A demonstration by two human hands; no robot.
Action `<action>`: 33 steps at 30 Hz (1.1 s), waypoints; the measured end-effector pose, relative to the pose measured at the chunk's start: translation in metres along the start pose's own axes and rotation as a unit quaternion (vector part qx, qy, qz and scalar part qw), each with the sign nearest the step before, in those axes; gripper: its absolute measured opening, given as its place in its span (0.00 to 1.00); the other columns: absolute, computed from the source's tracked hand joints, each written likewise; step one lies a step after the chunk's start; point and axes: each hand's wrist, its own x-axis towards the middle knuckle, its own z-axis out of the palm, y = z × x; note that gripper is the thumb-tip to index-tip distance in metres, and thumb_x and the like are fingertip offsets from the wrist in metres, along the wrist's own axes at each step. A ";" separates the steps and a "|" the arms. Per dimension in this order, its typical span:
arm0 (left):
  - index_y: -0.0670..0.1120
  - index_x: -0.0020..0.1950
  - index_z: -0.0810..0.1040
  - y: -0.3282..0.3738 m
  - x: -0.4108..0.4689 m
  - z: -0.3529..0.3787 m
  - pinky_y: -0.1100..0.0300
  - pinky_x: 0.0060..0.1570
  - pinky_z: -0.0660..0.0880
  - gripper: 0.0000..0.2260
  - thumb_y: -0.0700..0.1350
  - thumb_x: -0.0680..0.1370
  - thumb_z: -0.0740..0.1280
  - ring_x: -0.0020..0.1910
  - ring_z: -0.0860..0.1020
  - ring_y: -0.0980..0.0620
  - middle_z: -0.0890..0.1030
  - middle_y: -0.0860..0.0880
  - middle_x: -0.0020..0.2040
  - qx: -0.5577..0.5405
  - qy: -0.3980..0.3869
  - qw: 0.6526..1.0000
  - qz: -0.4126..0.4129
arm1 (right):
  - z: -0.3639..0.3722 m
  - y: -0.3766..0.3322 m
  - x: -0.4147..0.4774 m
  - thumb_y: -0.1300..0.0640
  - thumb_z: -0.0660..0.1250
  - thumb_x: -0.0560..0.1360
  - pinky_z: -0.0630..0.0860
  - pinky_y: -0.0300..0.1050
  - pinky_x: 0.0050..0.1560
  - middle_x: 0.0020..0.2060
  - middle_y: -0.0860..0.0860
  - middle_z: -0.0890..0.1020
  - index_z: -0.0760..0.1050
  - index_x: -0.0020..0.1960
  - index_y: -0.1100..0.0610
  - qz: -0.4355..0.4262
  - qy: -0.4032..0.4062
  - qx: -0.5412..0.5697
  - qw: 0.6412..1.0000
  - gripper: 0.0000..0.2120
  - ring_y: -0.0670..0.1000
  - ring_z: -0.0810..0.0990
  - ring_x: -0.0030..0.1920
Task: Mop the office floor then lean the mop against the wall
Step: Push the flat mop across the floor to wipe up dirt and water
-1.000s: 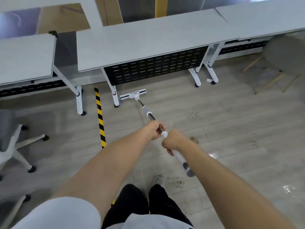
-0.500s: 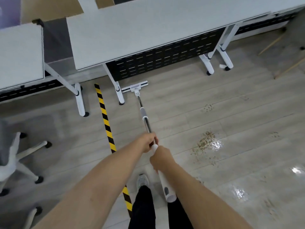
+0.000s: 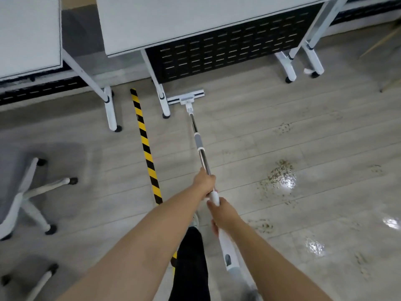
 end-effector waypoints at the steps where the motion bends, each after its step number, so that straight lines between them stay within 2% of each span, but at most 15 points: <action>1: 0.49 0.66 0.68 -0.011 -0.004 0.009 0.58 0.26 0.76 0.13 0.45 0.81 0.61 0.39 0.84 0.42 0.80 0.42 0.55 0.004 0.002 1.000 -0.003 | 0.002 0.015 -0.004 0.48 0.56 0.84 0.77 0.44 0.30 0.41 0.56 0.82 0.69 0.65 0.55 0.004 -0.002 -0.007 1.000 0.15 0.50 0.78 0.26; 3: 0.48 0.66 0.68 -0.032 -0.023 0.029 0.61 0.23 0.74 0.13 0.45 0.81 0.60 0.37 0.83 0.43 0.80 0.42 0.55 0.013 -0.005 1.000 -0.004 | 0.005 0.047 -0.016 0.48 0.55 0.84 0.75 0.42 0.26 0.42 0.57 0.82 0.68 0.65 0.55 0.013 -0.008 -0.003 1.000 0.14 0.50 0.77 0.25; 5: 0.45 0.67 0.69 -0.056 -0.047 0.056 0.60 0.25 0.73 0.14 0.44 0.81 0.60 0.40 0.82 0.43 0.79 0.43 0.54 0.032 -0.001 0.999 0.009 | 0.005 0.085 -0.033 0.49 0.56 0.85 0.74 0.40 0.23 0.42 0.58 0.81 0.69 0.64 0.54 0.026 -0.013 0.013 1.000 0.13 0.50 0.77 0.25; 8: 0.44 0.67 0.70 -0.095 -0.092 0.105 0.61 0.24 0.68 0.14 0.44 0.81 0.61 0.39 0.77 0.48 0.76 0.44 0.51 0.060 0.012 0.998 0.024 | -0.002 0.147 -0.065 0.54 0.59 0.85 0.79 0.44 0.30 0.41 0.57 0.80 0.70 0.63 0.57 0.034 -0.045 -0.040 0.998 0.09 0.51 0.76 0.28; 9: 0.43 0.67 0.71 -0.107 -0.107 0.123 0.61 0.24 0.69 0.14 0.44 0.81 0.62 0.39 0.77 0.48 0.77 0.43 0.51 0.058 0.014 0.998 0.026 | -0.006 0.170 -0.076 0.55 0.60 0.85 0.80 0.45 0.33 0.41 0.55 0.79 0.70 0.64 0.59 0.027 -0.051 -0.049 0.997 0.11 0.51 0.75 0.29; 11: 0.42 0.66 0.72 -0.132 -0.142 0.157 0.60 0.29 0.73 0.14 0.44 0.80 0.62 0.43 0.78 0.45 0.78 0.42 0.52 0.037 0.013 0.999 0.017 | -0.012 0.220 -0.099 0.52 0.57 0.85 0.77 0.42 0.27 0.40 0.55 0.80 0.68 0.63 0.57 0.019 -0.046 -0.026 0.998 0.11 0.50 0.76 0.25; 13: 0.43 0.64 0.73 -0.153 -0.179 0.190 0.59 0.30 0.74 0.13 0.44 0.80 0.63 0.43 0.79 0.45 0.79 0.42 0.52 0.020 0.009 1.000 0.003 | -0.020 0.266 -0.130 0.51 0.55 0.84 0.75 0.41 0.24 0.39 0.56 0.81 0.67 0.63 0.53 0.026 -0.039 -0.007 0.999 0.10 0.51 0.76 0.21; 15: 0.42 0.62 0.74 -0.171 -0.214 0.218 0.60 0.27 0.72 0.12 0.43 0.79 0.63 0.40 0.79 0.46 0.80 0.42 0.51 0.022 0.011 1.000 -0.009 | -0.026 0.307 -0.156 0.52 0.55 0.83 0.75 0.42 0.25 0.37 0.57 0.80 0.66 0.64 0.50 0.025 -0.056 0.005 0.998 0.10 0.51 0.75 0.20; 18: 0.43 0.62 0.73 -0.189 -0.246 0.249 0.56 0.32 0.78 0.14 0.42 0.77 0.65 0.46 0.82 0.42 0.81 0.40 0.52 0.007 0.002 1.000 -0.021 | -0.037 0.345 -0.182 0.54 0.58 0.82 0.77 0.45 0.29 0.36 0.56 0.78 0.67 0.63 0.53 0.050 -0.069 0.028 0.996 0.11 0.51 0.75 0.22; 20: 0.44 0.62 0.72 -0.194 -0.254 0.258 0.51 0.36 0.82 0.15 0.42 0.75 0.66 0.47 0.83 0.41 0.80 0.41 0.52 -0.005 0.008 1.000 -0.023 | -0.042 0.355 -0.187 0.59 0.61 0.79 0.77 0.48 0.37 0.33 0.56 0.77 0.70 0.60 0.57 0.077 -0.068 0.045 0.994 0.10 0.52 0.74 0.25; 25: 0.46 0.62 0.71 -0.184 -0.243 0.254 0.52 0.34 0.81 0.15 0.41 0.75 0.65 0.42 0.81 0.44 0.79 0.43 0.49 -0.016 0.022 0.999 -0.019 | -0.040 0.344 -0.180 0.67 0.60 0.75 0.83 0.50 0.39 0.30 0.55 0.80 0.71 0.51 0.60 0.072 -0.022 -0.065 0.995 0.07 0.54 0.79 0.27; 29: 0.53 0.70 0.67 -0.189 -0.213 0.239 0.52 0.40 0.82 0.23 0.41 0.76 0.63 0.47 0.81 0.42 0.78 0.45 0.49 -0.010 0.035 0.999 -0.024 | -0.020 0.327 -0.162 0.68 0.60 0.75 0.79 0.44 0.28 0.33 0.54 0.80 0.70 0.55 0.60 0.059 -0.021 -0.121 0.991 0.10 0.52 0.78 0.23; 31: 0.55 0.73 0.65 -0.192 -0.194 0.227 0.53 0.35 0.80 0.25 0.42 0.77 0.64 0.47 0.82 0.42 0.79 0.45 0.50 0.001 0.034 0.999 -0.019 | -0.008 0.314 -0.147 0.68 0.62 0.75 0.82 0.46 0.32 0.37 0.55 0.82 0.70 0.59 0.60 0.066 -0.024 -0.136 0.988 0.13 0.53 0.81 0.27; 33: 0.55 0.75 0.63 -0.191 -0.173 0.212 0.58 0.28 0.74 0.27 0.43 0.77 0.63 0.44 0.80 0.44 0.79 0.45 0.51 0.020 0.042 0.999 -0.003 | 0.002 0.298 -0.132 0.67 0.62 0.74 0.84 0.49 0.37 0.40 0.56 0.83 0.70 0.58 0.60 0.070 -0.028 -0.143 0.987 0.13 0.54 0.82 0.31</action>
